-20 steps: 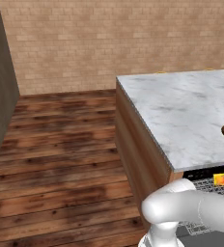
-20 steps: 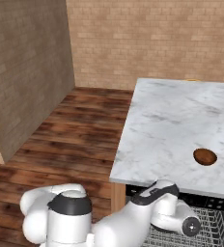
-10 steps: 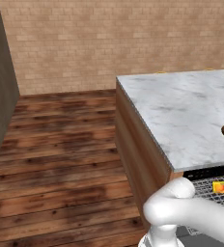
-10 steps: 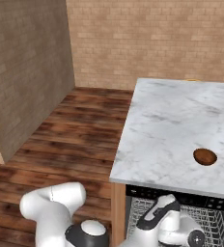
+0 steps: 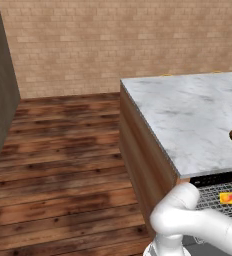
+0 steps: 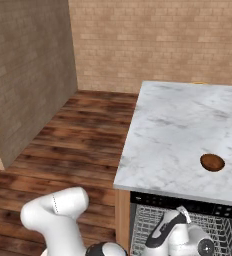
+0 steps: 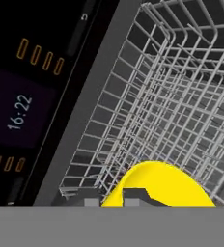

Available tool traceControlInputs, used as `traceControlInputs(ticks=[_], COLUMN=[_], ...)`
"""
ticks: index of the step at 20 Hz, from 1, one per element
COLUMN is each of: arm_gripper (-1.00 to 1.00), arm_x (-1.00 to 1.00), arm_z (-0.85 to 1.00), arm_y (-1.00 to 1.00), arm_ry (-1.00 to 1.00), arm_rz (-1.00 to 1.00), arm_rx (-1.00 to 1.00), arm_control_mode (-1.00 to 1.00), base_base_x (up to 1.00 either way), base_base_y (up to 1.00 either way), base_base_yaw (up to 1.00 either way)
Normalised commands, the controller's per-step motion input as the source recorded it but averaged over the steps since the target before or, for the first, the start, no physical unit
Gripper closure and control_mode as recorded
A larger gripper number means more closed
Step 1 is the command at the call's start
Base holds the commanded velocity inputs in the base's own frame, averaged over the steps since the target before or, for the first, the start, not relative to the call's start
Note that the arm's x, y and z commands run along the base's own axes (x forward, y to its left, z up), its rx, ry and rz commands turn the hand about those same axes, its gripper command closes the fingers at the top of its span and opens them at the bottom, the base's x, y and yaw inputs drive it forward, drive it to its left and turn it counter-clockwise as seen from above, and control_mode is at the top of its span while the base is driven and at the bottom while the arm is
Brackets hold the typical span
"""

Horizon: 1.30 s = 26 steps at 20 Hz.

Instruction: Pick up the cup and bowl from the counter, place them in the dishwasher, and close the dishwasher door.

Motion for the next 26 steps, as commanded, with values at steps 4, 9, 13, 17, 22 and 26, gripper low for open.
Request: traceControlInputs(ticks=[4,9,13,17,22,26], arm_gripper=[1.0,1.0,1.0,1.0,1.0,1.0], arm_x=[0.27,0.3,0.42,0.41,0.38,0.39], arm_z=[-0.52,-0.39,-0.3,-0.45,-0.62,-0.71], arm_y=[-0.18,-0.27,-0.39,-0.37,-0.32,-0.29], arm_ry=[0.1,0.06,0.03,0.05,0.06,0.08], arm_rz=[-0.05,-0.01,0.0,0.0,0.0,0.0], arm_rx=[0.0,0.0,0.0,0.01,0.05,0.09], arm_control_mode=[-1.0,-1.0,-1.0,-1.0,-1.0,-1.0], base_base_x=[0.0,0.0,0.0,0.0,0.0,0.0], base_base_y=[0.0,0.0,0.0,0.0,0.0,0.0], base_base_yaw=[0.0,0.0,0.0,0.0,0.0,0.0])
